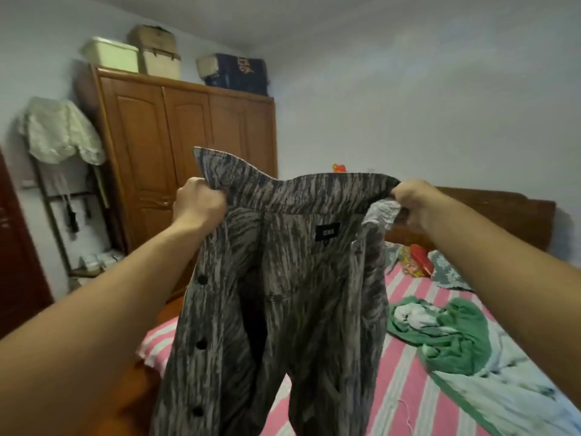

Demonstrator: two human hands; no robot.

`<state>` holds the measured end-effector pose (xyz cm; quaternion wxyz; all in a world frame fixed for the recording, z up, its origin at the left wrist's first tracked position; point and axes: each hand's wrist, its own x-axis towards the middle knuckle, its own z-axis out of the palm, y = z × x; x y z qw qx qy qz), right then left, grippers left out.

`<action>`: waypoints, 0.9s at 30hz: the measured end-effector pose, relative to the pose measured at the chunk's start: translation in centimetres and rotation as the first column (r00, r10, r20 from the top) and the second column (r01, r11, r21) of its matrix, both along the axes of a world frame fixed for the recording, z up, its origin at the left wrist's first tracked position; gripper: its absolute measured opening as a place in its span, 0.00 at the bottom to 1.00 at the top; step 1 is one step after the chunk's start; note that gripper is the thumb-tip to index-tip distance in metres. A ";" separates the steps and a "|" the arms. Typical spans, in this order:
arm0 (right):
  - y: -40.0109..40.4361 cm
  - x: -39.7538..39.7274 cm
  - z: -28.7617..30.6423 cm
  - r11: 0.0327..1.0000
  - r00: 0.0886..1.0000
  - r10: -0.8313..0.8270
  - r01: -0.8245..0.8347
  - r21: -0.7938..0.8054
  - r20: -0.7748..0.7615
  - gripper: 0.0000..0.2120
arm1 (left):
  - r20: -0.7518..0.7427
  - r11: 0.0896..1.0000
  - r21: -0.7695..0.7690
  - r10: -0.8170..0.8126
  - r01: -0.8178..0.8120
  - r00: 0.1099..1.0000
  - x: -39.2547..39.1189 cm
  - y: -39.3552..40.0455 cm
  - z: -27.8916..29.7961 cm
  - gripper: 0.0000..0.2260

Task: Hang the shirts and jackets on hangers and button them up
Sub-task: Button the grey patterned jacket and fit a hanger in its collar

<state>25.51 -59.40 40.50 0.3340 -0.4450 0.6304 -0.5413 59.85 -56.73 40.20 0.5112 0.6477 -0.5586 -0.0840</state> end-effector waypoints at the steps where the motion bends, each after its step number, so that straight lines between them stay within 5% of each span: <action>1: -1.9 1.9 -0.8 0.999 0.997 0.029 -0.028 -0.018 0.071 0.15 | -0.051 0.999 0.022 0.041 -0.040 0.998 1.4 -1.6 -0.5 0.14; 4: -8.0 7.7 -3.1 0.995 0.978 0.073 -0.057 -0.085 0.197 0.11 | -0.258 0.983 0.047 0.185 -0.179 0.948 5.2 -6.7 -2.7 0.10; 8: -15.1 14.2 -5.3 0.976 0.958 0.196 -0.169 -0.141 0.208 0.10 | -0.563 0.981 -0.005 0.157 -0.194 0.811 8.9 -12.1 -5.2 0.07; 15: -22.5 24.2 -7.8 0.942 0.931 0.228 -0.136 -0.306 0.285 0.16 | -0.524 0.944 -0.116 0.205 -0.308 0.827 15.1 -17.7 -7.3 0.07; 18: -25.3 25.4 -5.3 0.911 0.921 0.237 -0.100 -0.400 0.308 0.18 | -0.549 0.930 -0.237 0.109 -0.279 0.829 15.5 -21.4 -5.3 0.08; 23: -34.2 24.2 0.3 0.863 0.949 0.047 0.119 -0.490 0.312 0.12 | -0.477 0.880 -0.462 -0.350 0.108 0.806 13.0 -31.5 -1.4 0.10; 27: -46.4 22.1 -3.5 0.853 0.958 -0.269 0.283 -0.437 0.095 0.13 | -0.398 0.816 -0.312 -0.578 0.487 0.712 9.1 -46.5 -5.0 0.11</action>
